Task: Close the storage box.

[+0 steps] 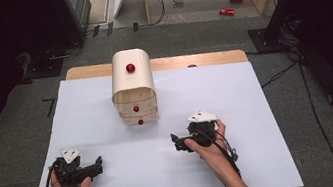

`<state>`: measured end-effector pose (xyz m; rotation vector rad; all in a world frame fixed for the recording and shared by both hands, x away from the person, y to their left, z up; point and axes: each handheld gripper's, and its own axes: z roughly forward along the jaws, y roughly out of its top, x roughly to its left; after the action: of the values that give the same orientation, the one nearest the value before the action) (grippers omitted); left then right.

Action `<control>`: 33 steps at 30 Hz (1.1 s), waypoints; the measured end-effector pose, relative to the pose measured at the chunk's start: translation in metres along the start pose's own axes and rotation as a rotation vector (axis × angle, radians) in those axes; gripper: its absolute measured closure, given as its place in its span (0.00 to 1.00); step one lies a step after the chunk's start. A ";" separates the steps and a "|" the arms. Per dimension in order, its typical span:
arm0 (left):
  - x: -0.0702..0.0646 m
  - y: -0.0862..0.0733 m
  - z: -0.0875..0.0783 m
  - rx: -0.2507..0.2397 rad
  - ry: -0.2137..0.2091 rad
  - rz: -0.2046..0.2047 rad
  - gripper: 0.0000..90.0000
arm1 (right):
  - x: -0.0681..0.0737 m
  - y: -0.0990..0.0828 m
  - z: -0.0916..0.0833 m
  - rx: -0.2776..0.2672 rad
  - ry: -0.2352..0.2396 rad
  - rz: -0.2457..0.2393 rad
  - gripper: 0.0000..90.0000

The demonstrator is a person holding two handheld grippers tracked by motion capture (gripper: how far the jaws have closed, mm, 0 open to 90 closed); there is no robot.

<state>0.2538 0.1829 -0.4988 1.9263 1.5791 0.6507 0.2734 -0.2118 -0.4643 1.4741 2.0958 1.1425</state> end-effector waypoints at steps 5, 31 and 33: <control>0.000 0.000 0.000 0.001 0.001 0.000 0.00 | -0.028 -0.014 -0.023 -0.010 -0.041 0.027 0.01; 0.000 0.000 0.000 -0.001 0.001 0.000 0.00 | -0.119 -0.077 -0.083 -0.003 -0.238 0.148 0.01; 0.000 0.000 0.000 -0.001 0.001 0.000 0.00 | -0.124 -0.082 -0.090 0.006 -0.260 0.152 0.01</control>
<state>0.2537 0.1828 -0.4988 1.9258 1.5794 0.6520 0.2128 -0.3725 -0.4924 1.7080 1.8401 0.9364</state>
